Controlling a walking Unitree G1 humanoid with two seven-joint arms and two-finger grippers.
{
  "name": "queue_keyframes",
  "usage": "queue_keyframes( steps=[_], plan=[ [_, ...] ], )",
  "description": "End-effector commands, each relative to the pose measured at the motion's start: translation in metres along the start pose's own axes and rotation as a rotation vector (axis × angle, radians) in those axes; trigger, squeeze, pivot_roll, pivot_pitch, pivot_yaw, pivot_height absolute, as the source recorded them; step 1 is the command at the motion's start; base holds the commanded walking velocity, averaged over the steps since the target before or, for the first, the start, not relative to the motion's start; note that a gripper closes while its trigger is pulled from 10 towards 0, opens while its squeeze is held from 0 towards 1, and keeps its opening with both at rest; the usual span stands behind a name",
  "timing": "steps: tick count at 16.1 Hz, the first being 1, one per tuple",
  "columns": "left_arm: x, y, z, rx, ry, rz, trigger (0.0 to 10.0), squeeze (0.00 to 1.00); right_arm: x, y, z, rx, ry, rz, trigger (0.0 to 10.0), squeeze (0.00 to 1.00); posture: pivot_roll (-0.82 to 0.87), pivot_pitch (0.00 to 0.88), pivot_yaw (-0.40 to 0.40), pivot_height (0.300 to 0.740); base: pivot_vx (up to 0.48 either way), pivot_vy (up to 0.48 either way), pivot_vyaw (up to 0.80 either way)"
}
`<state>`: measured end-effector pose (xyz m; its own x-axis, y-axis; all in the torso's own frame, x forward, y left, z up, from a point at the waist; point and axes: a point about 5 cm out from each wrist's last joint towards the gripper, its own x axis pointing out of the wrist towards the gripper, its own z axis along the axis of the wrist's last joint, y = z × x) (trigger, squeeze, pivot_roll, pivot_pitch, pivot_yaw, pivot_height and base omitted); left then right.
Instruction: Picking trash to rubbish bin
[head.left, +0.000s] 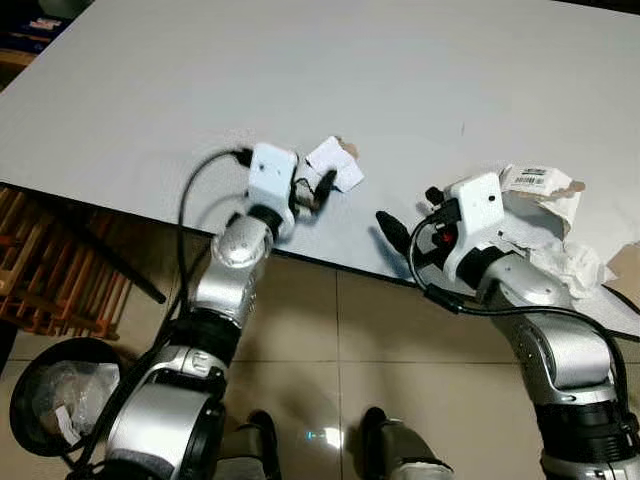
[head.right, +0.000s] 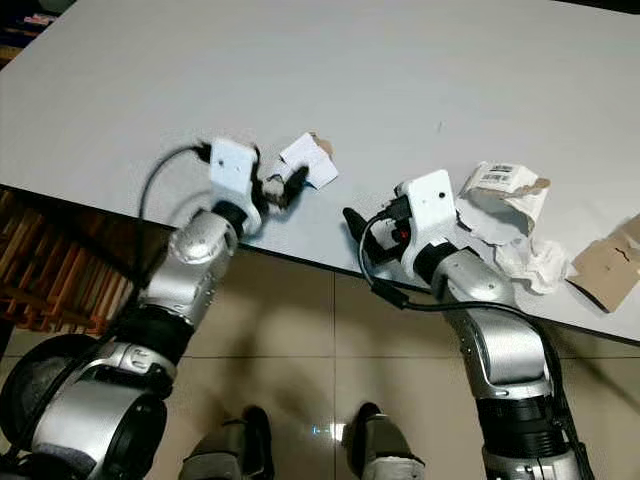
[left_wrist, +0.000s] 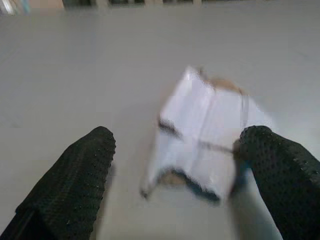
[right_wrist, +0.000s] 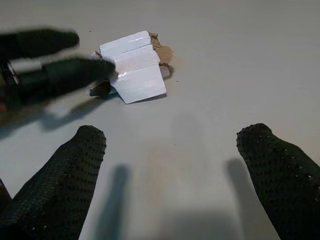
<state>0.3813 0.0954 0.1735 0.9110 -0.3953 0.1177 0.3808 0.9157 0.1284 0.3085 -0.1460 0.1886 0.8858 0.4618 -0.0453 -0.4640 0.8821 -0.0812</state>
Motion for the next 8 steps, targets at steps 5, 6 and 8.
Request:
queue_keyframes(
  steps=[5,6,8],
  plan=[
    [0.017,0.004,0.022,-0.012,-0.05,0.001,10.0,1.0,-0.007,0.007,0.0,0.009,0.007,0.028,10.0,0.0,-0.12,0.252,-0.001,0.74,0.0,0.0,0.0],
    [0.02,0.003,0.027,0.003,-0.065,-0.003,10.0,0.96,-0.008,0.009,-0.001,0.013,0.007,0.031,10.0,0.0,-0.12,0.251,0.0,0.74,0.0,0.0,0.0],
    [0.024,0.0,0.031,0.009,-0.075,-0.029,10.0,0.0,-0.01,0.011,-0.001,0.022,0.008,0.03,10.0,0.0,-0.13,0.254,0.003,0.74,0.0,0.0,0.0]
  ],
)
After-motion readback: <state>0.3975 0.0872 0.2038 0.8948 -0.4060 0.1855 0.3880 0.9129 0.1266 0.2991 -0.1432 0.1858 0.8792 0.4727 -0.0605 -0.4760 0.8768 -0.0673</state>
